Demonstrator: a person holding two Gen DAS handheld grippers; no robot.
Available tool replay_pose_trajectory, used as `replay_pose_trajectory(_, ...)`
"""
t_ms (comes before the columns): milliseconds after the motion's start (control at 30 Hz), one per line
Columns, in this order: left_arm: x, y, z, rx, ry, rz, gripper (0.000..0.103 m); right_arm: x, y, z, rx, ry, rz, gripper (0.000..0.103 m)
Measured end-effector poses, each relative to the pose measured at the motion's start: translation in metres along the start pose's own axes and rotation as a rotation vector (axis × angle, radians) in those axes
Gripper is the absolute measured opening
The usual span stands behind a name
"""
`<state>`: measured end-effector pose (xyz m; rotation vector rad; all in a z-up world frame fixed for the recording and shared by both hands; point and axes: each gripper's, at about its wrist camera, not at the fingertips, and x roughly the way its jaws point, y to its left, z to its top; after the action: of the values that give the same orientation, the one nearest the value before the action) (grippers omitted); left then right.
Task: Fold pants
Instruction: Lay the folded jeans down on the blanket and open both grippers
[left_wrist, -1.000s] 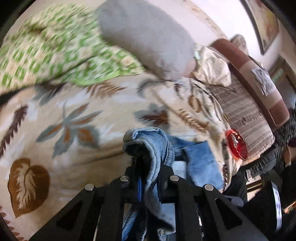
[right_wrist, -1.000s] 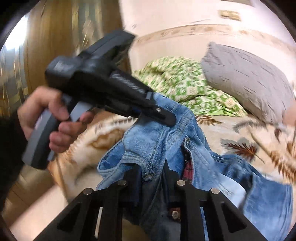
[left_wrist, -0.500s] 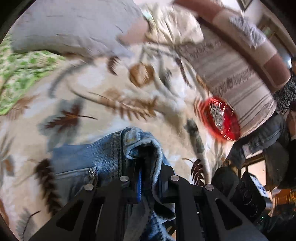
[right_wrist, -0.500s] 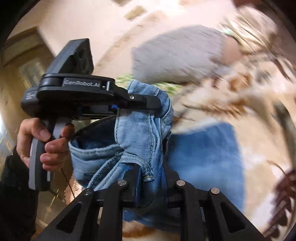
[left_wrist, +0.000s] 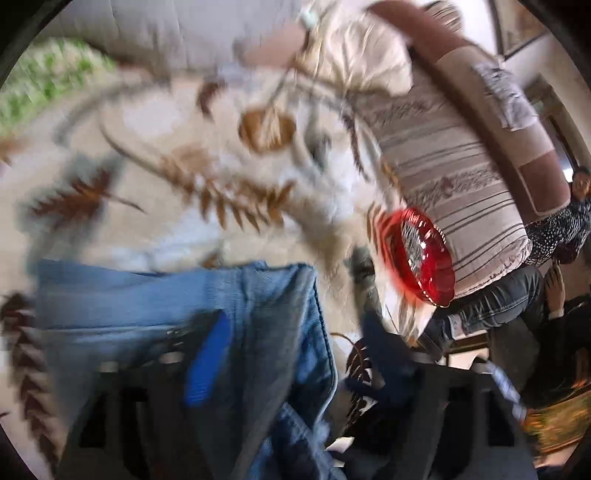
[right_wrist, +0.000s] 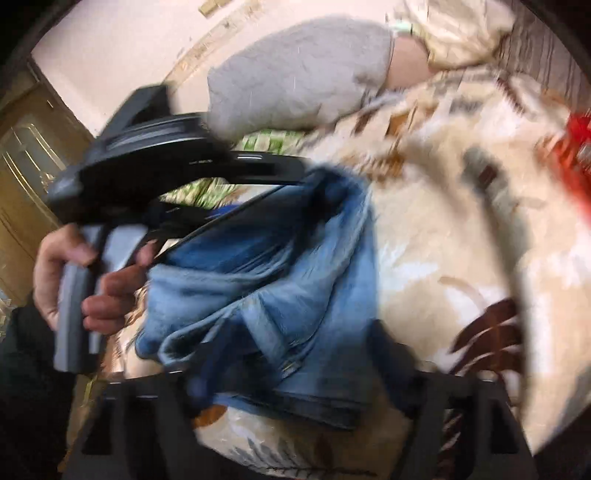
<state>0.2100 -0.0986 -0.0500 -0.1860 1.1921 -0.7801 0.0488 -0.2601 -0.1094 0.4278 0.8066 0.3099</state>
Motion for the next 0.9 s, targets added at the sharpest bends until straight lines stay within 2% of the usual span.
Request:
replay_pose_trajectory(67,-0.031,0.003,-0.010,0.017,-0.048,0.031,0.082,-0.012,0.004,0.006,-0.034,-0.033,-0.011,0.083)
replay_pose_trajectory(167,-0.074,0.018,-0.030,0.013,-0.112,0.118,0.085,-0.020,0.007,0.016,-0.054,-0.041,-0.015,0.084)
replay_pose_trajectory(333,-0.117,0.046,-0.086,0.024,-0.156,0.235,0.086,-0.025,0.009,0.024,-0.034,-0.007,0.053,0.085)
replay_pose_trajectory(433,-0.117,0.062,-0.110,0.006,-0.163,0.230,0.086,-0.035,0.012,0.025,-0.024,0.001,0.128,0.087)
replay_pose_trajectory(533,-0.099,0.073,-0.128,-0.049,-0.158,0.192,0.086,-0.038,0.035,0.025,-0.083,0.006,0.157,0.090)
replay_pose_trajectory(667,-0.070,0.081,-0.132,-0.142,-0.163,0.095,0.086,-0.012,0.059,0.031,-0.127,0.046,0.194,0.088)
replay_pose_trajectory(700,-0.063,0.083,-0.131,-0.166,-0.159,0.067,0.086,-0.003,0.063,0.033,-0.132,0.068,0.185,0.071)
replay_pose_trajectory(733,-0.058,0.084,-0.131,-0.185,-0.154,0.057,0.086,0.001,0.066,0.032,-0.144,0.072,0.177,0.038)
replay_pose_trajectory(767,-0.052,0.086,-0.130,-0.213,-0.146,0.053,0.086,0.004,0.072,0.032,-0.179,0.080,0.164,0.025)
replay_pose_trajectory(833,-0.047,0.082,-0.130,-0.223,-0.151,0.029,0.056,0.005,0.083,0.029,-0.257,0.084,0.112,0.021)
replay_pose_trajectory(900,-0.048,0.065,-0.130,-0.149,-0.159,0.068,0.049,-0.002,0.087,0.025,-0.306,0.076,0.084,0.017)
